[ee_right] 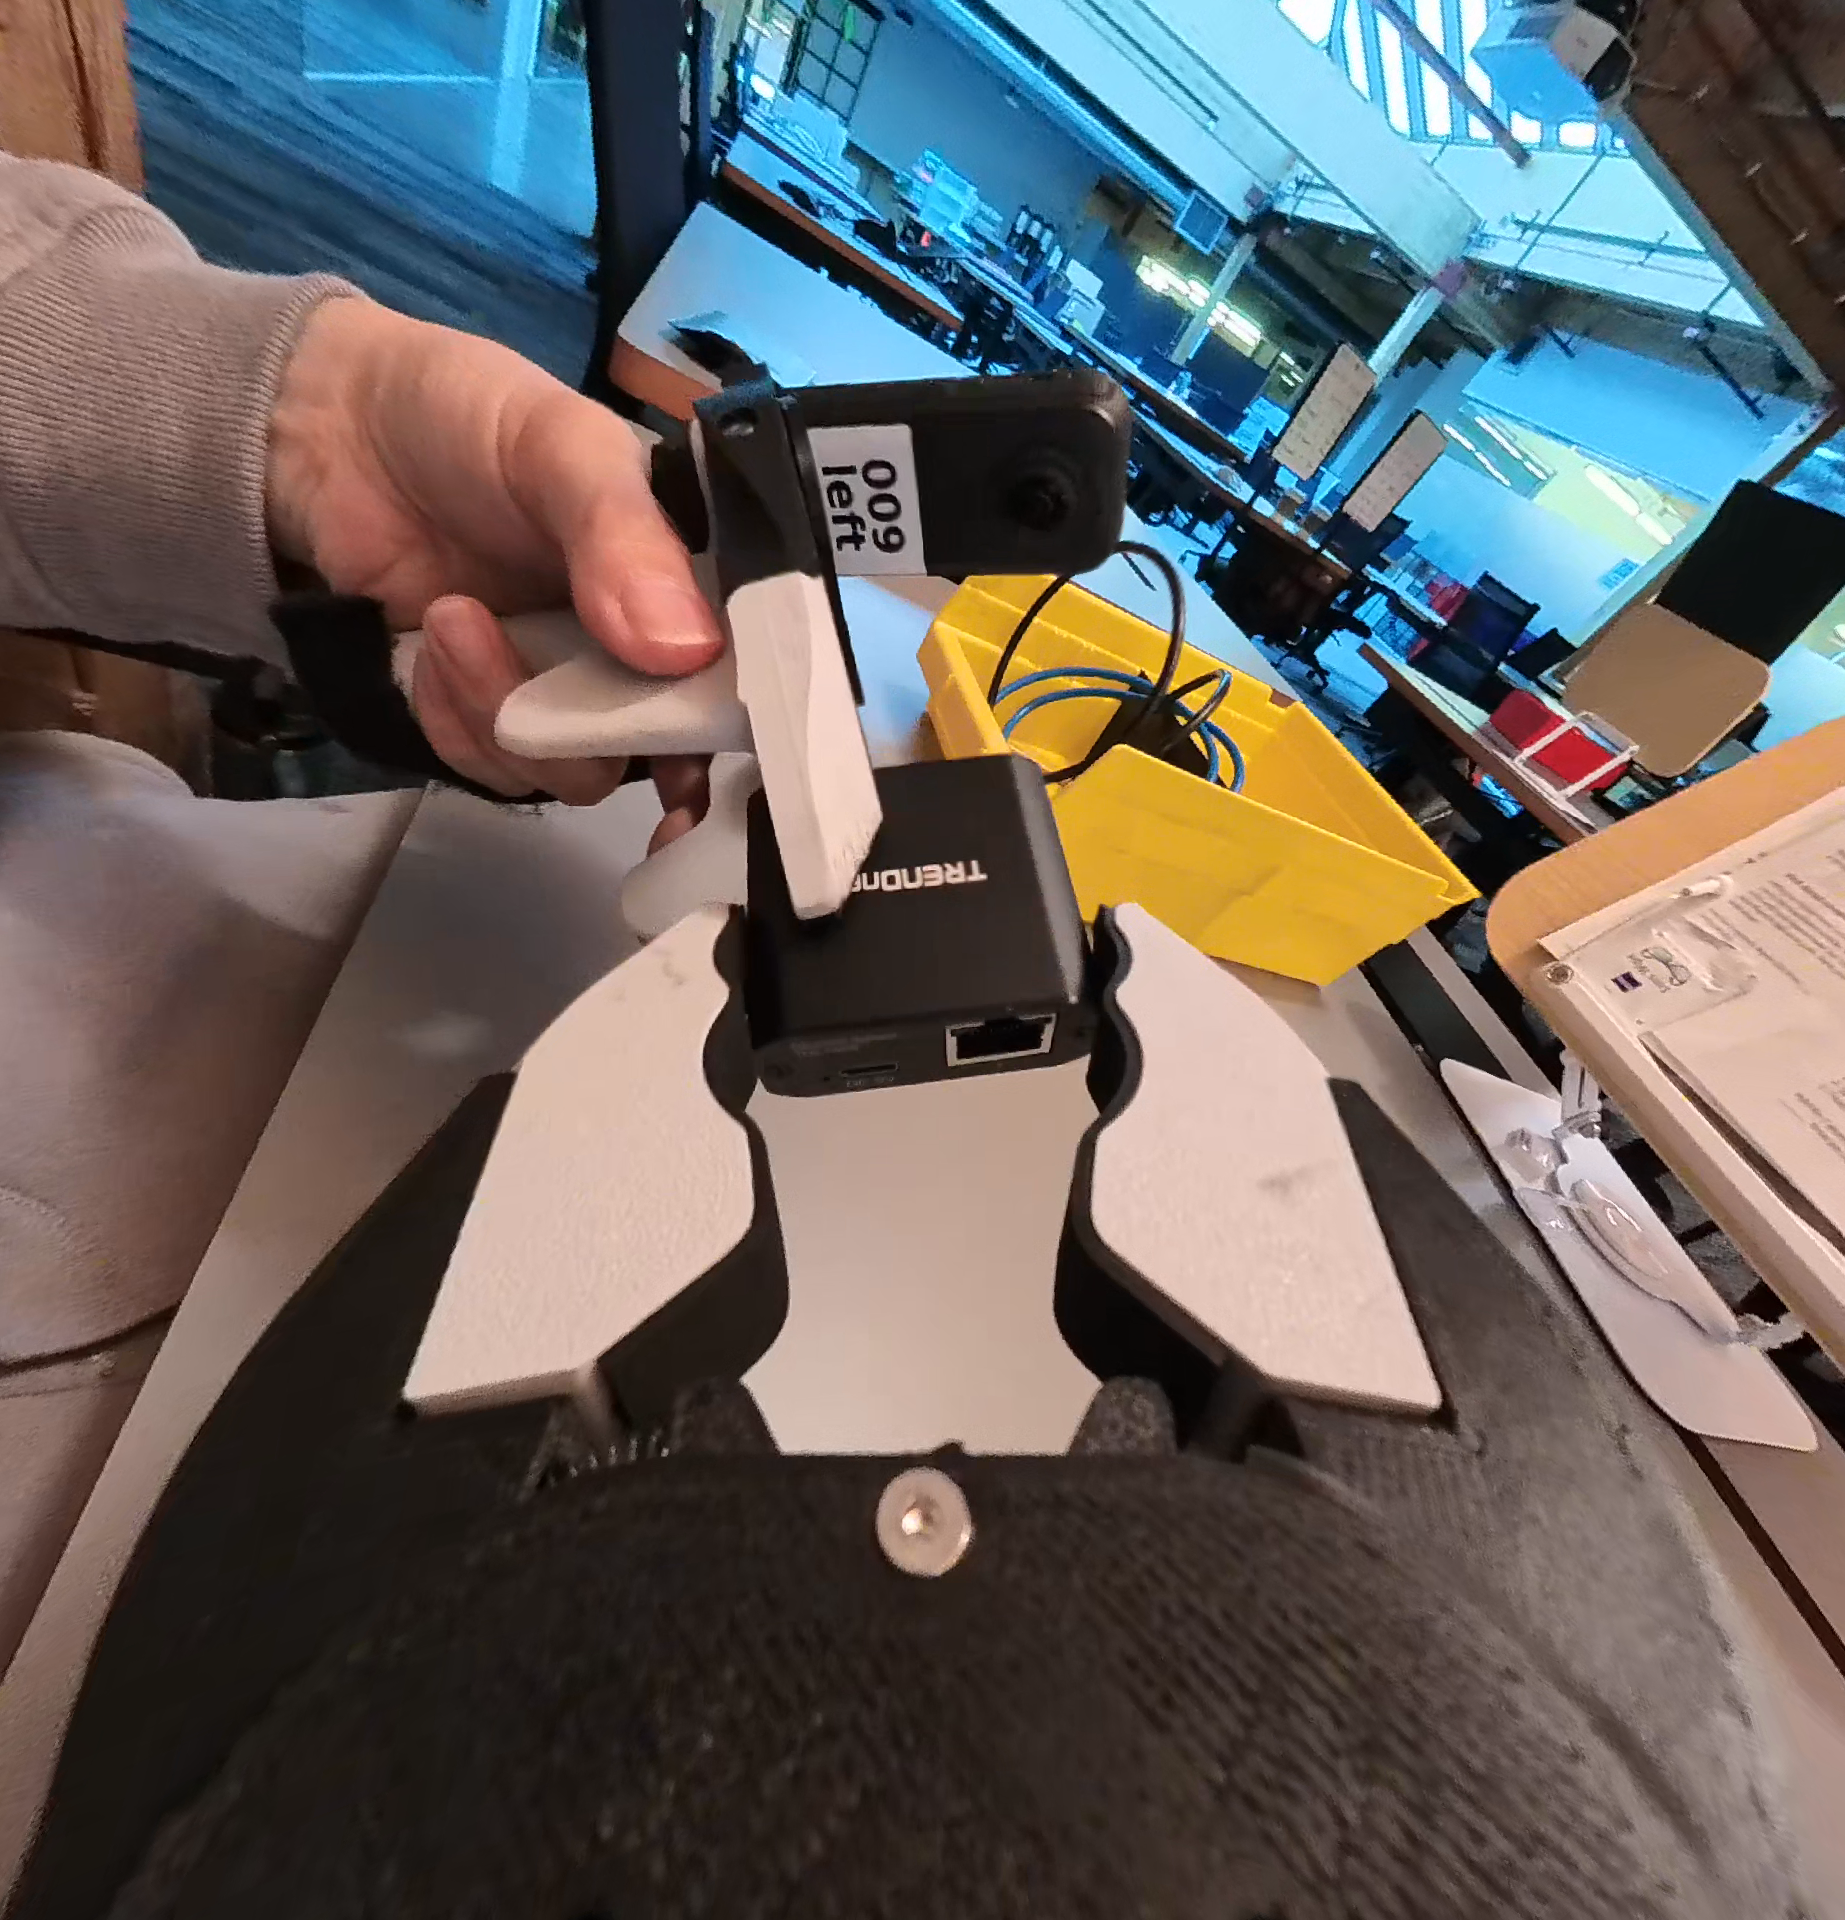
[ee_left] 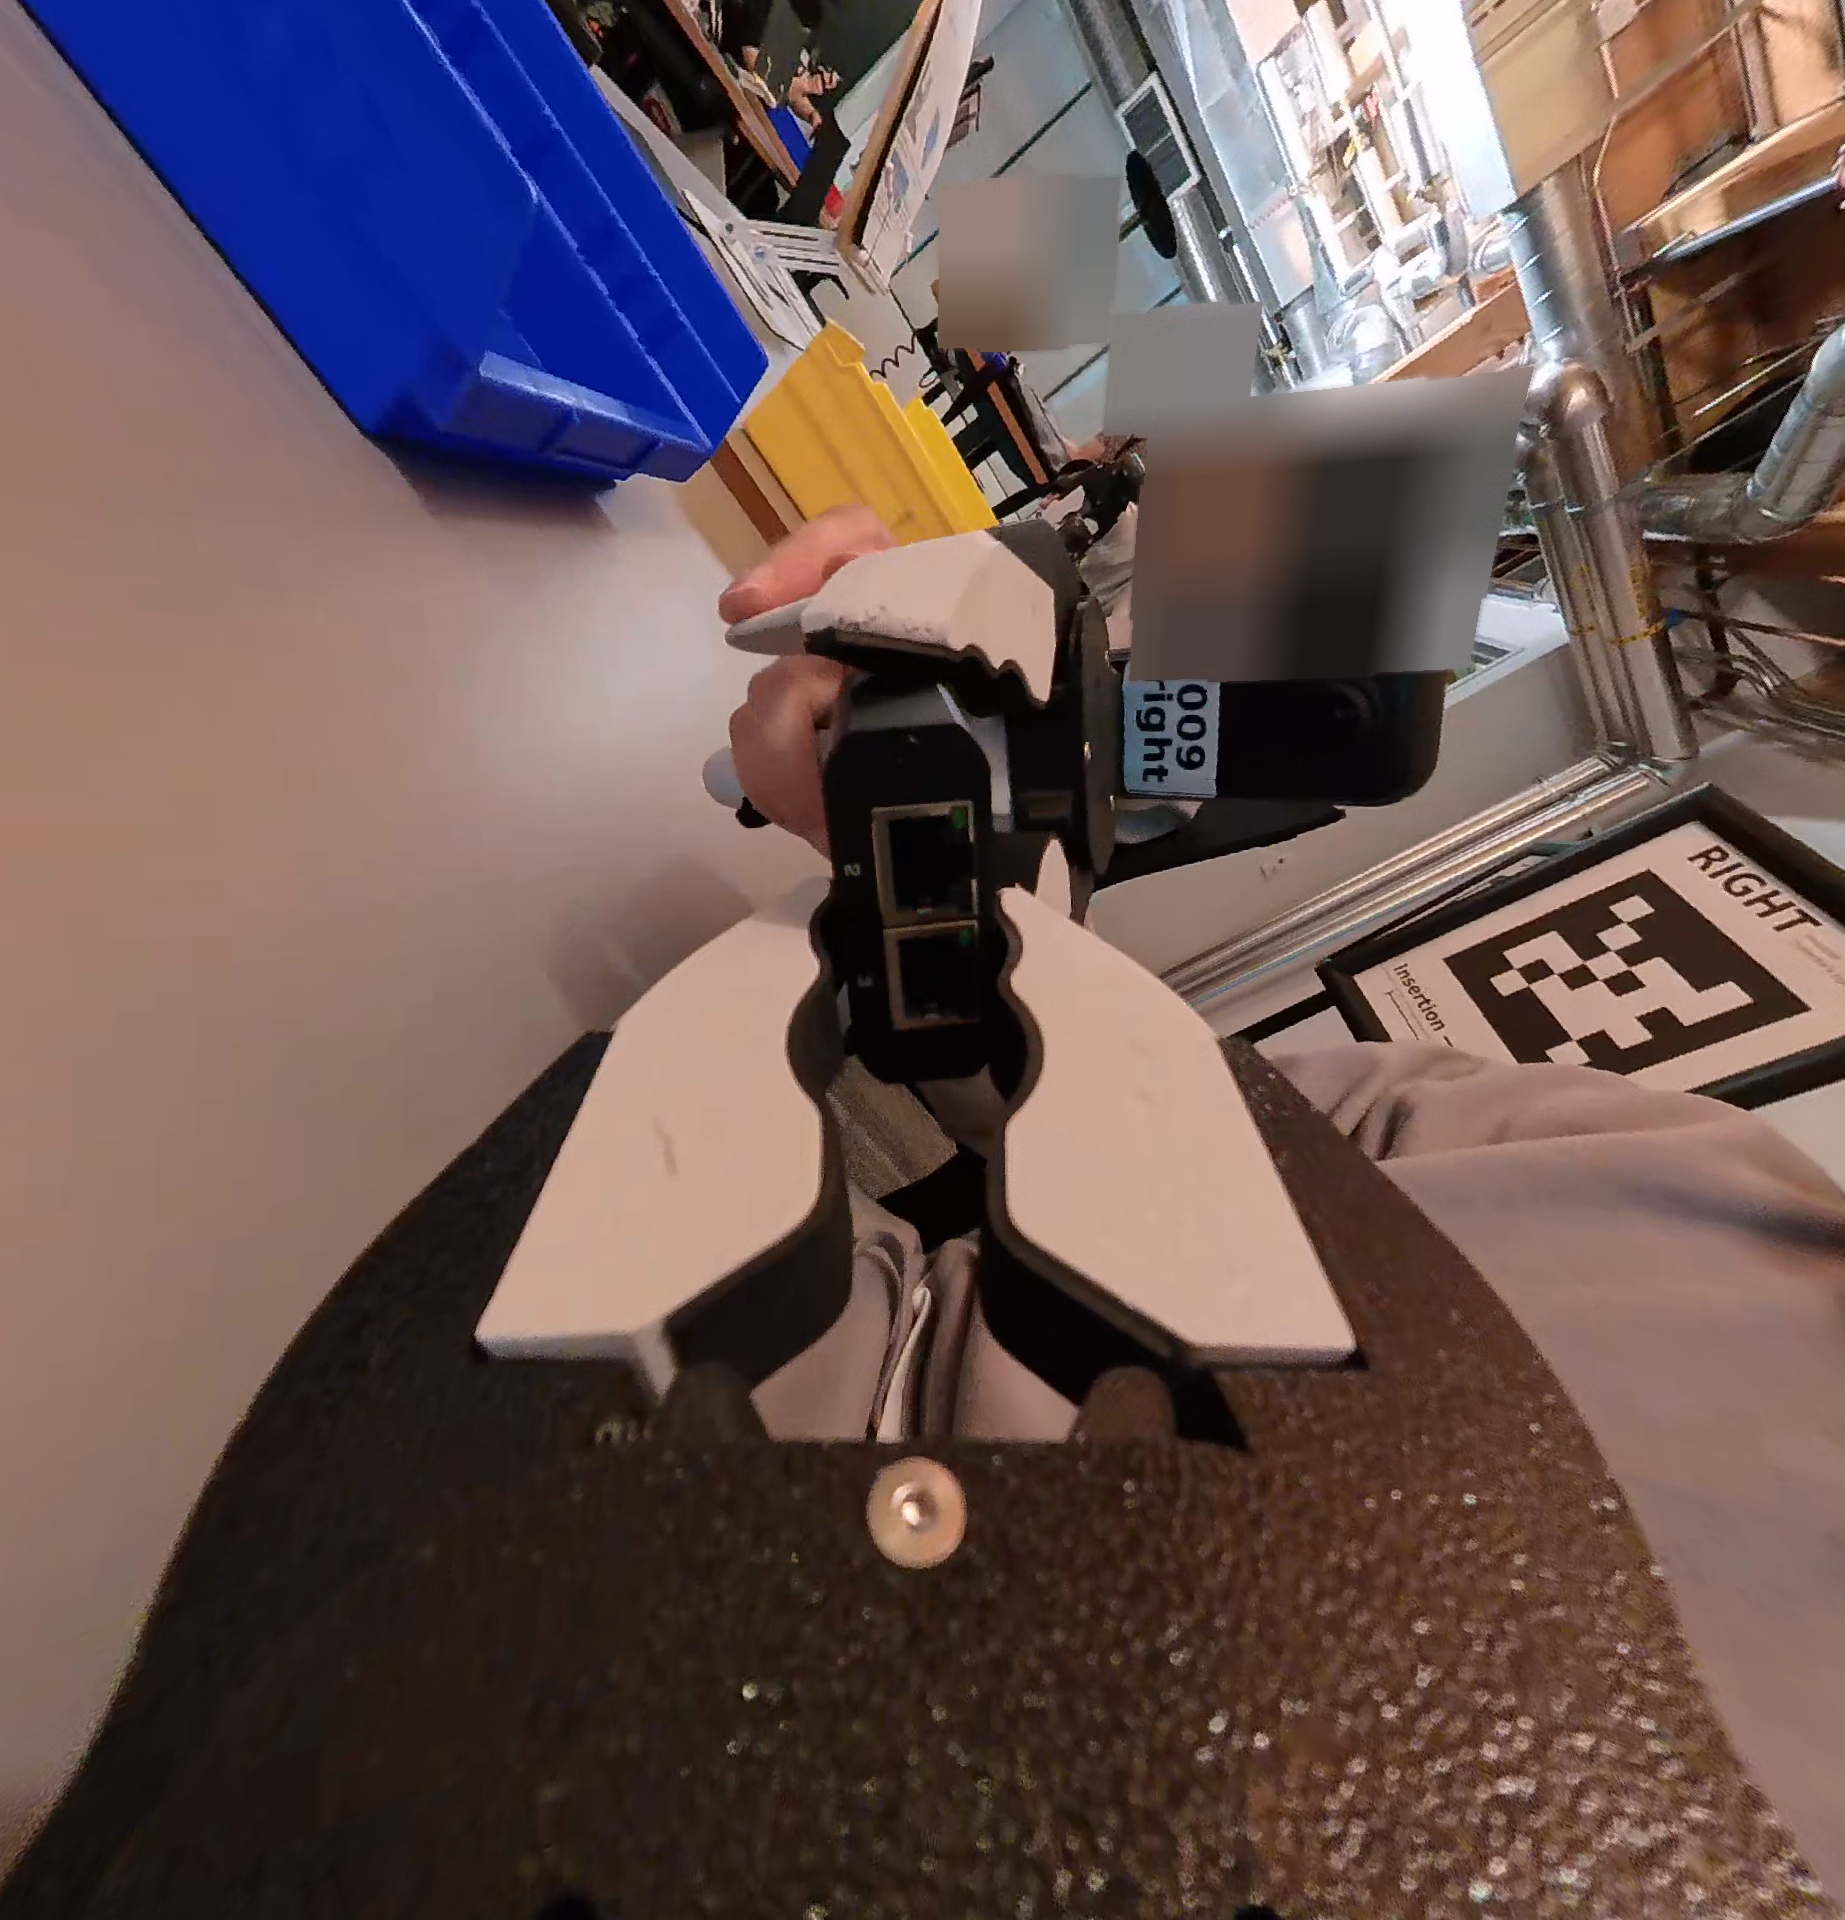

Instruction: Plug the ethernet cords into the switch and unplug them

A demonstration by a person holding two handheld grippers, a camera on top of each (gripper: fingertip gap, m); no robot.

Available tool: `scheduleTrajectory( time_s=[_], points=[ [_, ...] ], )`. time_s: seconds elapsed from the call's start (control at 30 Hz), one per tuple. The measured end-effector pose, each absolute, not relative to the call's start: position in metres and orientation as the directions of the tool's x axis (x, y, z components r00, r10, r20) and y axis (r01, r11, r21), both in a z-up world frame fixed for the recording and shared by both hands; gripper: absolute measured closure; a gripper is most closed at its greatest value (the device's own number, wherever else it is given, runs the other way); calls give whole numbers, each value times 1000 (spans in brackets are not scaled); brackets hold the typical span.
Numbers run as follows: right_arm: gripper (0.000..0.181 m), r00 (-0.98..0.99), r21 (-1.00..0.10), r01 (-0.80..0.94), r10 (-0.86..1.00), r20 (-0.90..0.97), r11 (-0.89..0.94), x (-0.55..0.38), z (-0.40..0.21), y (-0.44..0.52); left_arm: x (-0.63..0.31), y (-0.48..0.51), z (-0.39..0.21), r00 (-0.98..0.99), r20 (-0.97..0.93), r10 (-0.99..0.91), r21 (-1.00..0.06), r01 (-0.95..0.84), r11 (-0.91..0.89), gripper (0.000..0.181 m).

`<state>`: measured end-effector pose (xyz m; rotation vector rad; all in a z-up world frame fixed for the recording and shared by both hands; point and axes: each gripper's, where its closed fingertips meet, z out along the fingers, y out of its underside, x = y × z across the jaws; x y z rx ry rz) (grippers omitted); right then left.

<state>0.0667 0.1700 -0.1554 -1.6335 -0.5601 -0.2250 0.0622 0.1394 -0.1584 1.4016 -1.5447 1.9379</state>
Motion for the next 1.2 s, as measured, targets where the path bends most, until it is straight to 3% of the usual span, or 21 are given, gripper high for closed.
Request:
scheduleTrajectory(
  time_s=[0.93,1.13,1.2],
  points=[
    [116,855,-861,500,214,473,-97,70,-165,173,63,139,-163,-476,793,-380,-599,-725,-339,158],
    [116,900,-897,426,151,408,-114,85,-164,175,75,149,-159,-495,765,-412,-641,-650,-408,151],
    [116,921,-914,387,102,377,-118,99,-160,171,79,163,-155,-507,707,-492,-703,-579,-413,150]
  ],
)
